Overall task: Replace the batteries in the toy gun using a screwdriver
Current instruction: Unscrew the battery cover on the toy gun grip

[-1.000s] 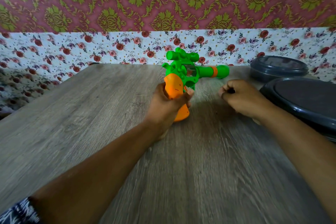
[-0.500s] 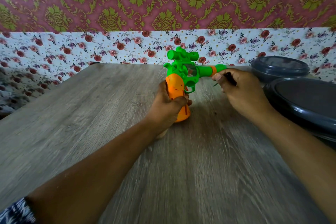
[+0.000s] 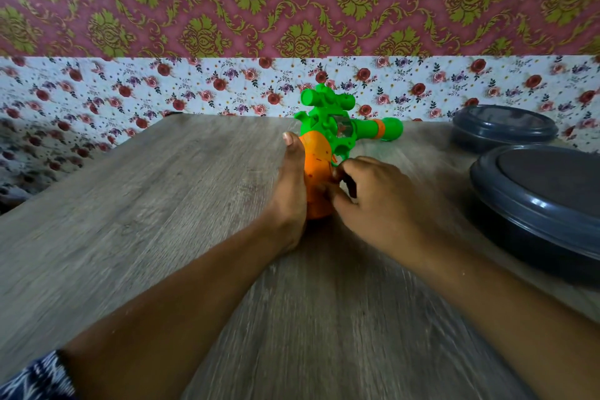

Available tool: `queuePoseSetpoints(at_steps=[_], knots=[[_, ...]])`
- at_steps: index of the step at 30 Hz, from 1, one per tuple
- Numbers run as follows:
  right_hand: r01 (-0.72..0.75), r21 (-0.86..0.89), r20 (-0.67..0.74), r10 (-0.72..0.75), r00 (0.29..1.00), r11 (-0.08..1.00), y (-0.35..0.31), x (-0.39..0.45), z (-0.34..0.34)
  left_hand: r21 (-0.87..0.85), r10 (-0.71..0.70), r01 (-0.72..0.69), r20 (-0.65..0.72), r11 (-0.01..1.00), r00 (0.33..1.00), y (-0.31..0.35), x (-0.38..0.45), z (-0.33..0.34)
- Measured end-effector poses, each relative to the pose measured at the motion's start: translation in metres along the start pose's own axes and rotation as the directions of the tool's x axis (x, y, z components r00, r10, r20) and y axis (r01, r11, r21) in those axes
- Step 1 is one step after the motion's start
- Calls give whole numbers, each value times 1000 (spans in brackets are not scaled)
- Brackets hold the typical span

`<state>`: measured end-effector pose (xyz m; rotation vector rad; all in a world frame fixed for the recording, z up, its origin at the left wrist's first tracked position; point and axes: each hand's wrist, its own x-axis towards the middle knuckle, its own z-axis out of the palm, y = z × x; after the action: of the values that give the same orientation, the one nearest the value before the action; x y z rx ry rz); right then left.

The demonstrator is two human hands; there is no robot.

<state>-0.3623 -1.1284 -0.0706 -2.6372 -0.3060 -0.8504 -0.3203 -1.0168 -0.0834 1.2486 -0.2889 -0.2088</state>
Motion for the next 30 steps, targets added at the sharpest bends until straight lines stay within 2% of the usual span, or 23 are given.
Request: queuePoseSetpoints(at_steps=[2,5,8,10,15,17,19,21,23,25,27,30], knots=[[-60,16,-20,60,998,998,-5,-3,-1,-22,12,-11,67,1000,998,-3,1,0],[-203,101,-4,204,979,974,-9,-3,-3,-42,33,-30,79,999,996,-2,-1,3],[-383,185,60,379,923,905,-6,0,-4,-4,52,-52,105,999,993,-6,-1,5],[-445,214,101,433,896,870,-5,1,-5,-2,55,-55,120,998,991,-7,-3,6],[-471,221,138,451,882,854,-7,2,-7,-11,27,-26,112,1000,993,-4,-2,5],[-479,320,188,440,878,818,-11,2,-9,-25,26,-23,122,999,992,-4,-1,6],[-477,537,281,385,879,696,-15,4,-18,-43,42,-38,115,998,993,-3,-1,8],[-477,675,315,365,876,562,-9,10,-30,-37,73,-69,109,997,991,-3,-1,8],[-464,702,264,408,874,539,6,16,-43,-3,66,-66,56,998,996,-1,-2,7],[-436,608,148,445,883,664,27,19,-46,15,63,-64,70,998,996,0,-2,7],[-412,386,38,432,901,825,48,17,-40,23,54,-56,73,998,996,-2,-1,6],[-439,59,-1,440,898,896,66,12,-27,25,40,-42,52,999,998,-3,1,5]])
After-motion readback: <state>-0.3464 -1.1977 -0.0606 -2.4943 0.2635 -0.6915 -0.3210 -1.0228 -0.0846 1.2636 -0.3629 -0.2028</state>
